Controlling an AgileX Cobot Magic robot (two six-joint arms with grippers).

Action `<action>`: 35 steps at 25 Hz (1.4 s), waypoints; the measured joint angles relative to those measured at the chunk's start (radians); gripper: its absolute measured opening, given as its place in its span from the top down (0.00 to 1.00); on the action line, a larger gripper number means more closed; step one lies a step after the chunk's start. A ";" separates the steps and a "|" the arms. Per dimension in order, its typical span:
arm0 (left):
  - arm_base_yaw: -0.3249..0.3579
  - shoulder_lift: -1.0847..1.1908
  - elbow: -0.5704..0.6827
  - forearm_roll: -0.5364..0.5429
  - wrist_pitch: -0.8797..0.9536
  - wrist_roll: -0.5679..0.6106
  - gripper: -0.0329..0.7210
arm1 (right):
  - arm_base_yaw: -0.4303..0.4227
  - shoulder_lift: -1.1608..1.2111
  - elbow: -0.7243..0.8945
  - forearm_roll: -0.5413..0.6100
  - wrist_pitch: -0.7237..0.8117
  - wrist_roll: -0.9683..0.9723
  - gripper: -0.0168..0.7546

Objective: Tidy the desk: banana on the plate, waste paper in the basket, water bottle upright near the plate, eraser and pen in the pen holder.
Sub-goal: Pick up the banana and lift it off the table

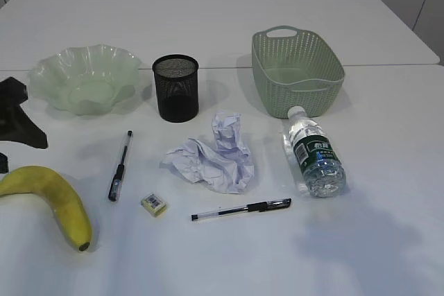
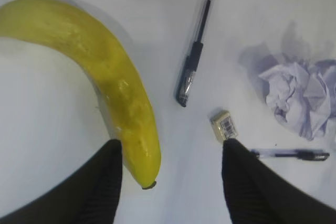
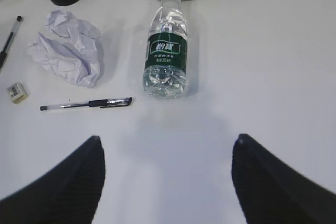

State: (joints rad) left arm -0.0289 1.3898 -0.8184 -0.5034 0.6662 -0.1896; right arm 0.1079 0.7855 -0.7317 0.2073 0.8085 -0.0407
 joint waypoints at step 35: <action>-0.197 0.341 -0.010 0.357 -0.243 -0.700 0.26 | 0.000 0.019 0.000 0.016 0.044 -0.002 0.26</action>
State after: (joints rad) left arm -0.2262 1.7310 -0.8281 -0.1459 0.4234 -0.8897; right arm 0.1079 0.8043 -0.7317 0.2235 0.8522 -0.0427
